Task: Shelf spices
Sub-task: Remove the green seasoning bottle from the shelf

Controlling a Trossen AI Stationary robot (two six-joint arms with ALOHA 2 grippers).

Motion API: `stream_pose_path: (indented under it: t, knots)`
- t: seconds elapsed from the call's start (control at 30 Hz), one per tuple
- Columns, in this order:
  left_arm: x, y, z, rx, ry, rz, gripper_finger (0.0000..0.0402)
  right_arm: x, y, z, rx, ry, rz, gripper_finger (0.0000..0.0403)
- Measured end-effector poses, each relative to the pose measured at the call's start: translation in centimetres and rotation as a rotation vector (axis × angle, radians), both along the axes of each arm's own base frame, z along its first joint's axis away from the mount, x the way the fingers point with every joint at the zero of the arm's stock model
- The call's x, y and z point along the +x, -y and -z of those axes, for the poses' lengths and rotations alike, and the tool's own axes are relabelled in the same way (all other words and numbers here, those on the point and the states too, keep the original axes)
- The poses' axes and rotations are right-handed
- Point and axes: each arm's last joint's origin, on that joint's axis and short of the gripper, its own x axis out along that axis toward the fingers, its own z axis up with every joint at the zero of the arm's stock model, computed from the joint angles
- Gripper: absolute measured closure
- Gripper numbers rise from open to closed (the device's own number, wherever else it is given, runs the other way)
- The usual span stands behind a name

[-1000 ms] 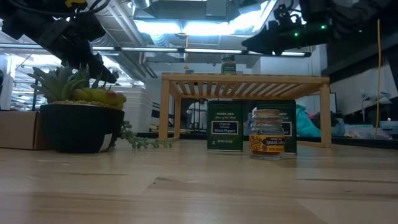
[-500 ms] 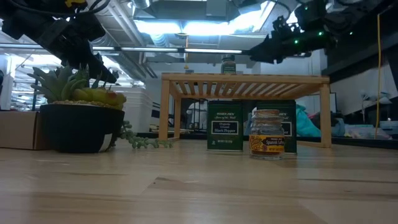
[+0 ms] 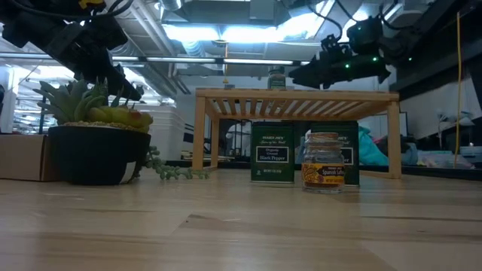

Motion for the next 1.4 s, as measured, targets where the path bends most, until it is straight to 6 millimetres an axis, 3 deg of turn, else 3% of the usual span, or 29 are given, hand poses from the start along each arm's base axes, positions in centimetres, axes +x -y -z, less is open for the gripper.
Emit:
stream_pose_path:
  t: [0.43, 0.77, 0.9, 1.23, 1.4]
  knots:
    - [0.0, 0.0, 0.0, 0.0, 0.001, -0.001, 0.0286, 3.2, 3.0, -0.9, 0.079, -0.037, -0.118, 0.0017]
    - [0.0, 0.0, 0.0, 0.0, 0.001, -0.001, 0.0286, 4.0, 3.7, 0.3, 0.121, -0.068, -0.145, 0.002]
    - [0.0, 0.0, 0.0, 0.0, 0.0, 0.0, 0.0286, 4.0, 3.8, 0.2, 0.119, -0.066, -0.145, 0.0052]
    - [0.0, 0.0, 0.0, 0.0, 0.001, 0.0, 0.0286, 4.4, 3.4, 0.2, 0.116, -0.067, -0.172, 0.0178]
    - [0.0, 0.0, 0.0, 0.0, 0.0, -0.001, 0.0286, 4.7, 3.1, 0.2, 0.114, -0.069, -0.166, 0.0198]
